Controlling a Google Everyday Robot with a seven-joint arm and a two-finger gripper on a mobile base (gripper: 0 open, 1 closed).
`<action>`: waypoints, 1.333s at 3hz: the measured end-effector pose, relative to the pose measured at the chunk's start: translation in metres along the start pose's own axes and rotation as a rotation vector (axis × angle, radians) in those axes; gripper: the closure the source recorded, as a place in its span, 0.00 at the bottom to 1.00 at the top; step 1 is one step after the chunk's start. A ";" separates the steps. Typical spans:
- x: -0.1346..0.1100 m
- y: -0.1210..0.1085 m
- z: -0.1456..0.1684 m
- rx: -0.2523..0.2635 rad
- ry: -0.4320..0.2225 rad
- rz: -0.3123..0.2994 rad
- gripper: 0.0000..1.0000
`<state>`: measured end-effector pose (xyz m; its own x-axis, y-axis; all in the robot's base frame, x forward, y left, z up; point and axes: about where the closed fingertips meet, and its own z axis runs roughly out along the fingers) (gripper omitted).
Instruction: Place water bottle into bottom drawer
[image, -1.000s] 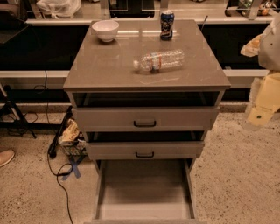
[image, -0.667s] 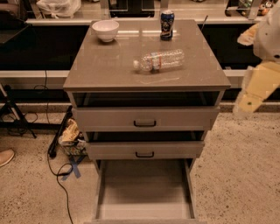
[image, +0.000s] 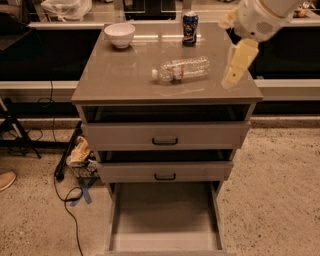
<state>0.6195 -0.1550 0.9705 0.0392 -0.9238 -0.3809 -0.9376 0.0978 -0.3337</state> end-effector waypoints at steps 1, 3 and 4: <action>-0.024 -0.045 0.022 0.025 -0.058 -0.021 0.00; -0.050 -0.103 0.080 0.063 -0.045 0.057 0.00; -0.050 -0.103 0.080 0.063 -0.045 0.056 0.00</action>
Offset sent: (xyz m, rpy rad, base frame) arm 0.1454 0.0700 0.0074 0.1197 -0.0580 -0.0312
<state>0.7420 -0.0891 0.9552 0.0038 -0.8987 -0.4386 -0.9151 0.1738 -0.3639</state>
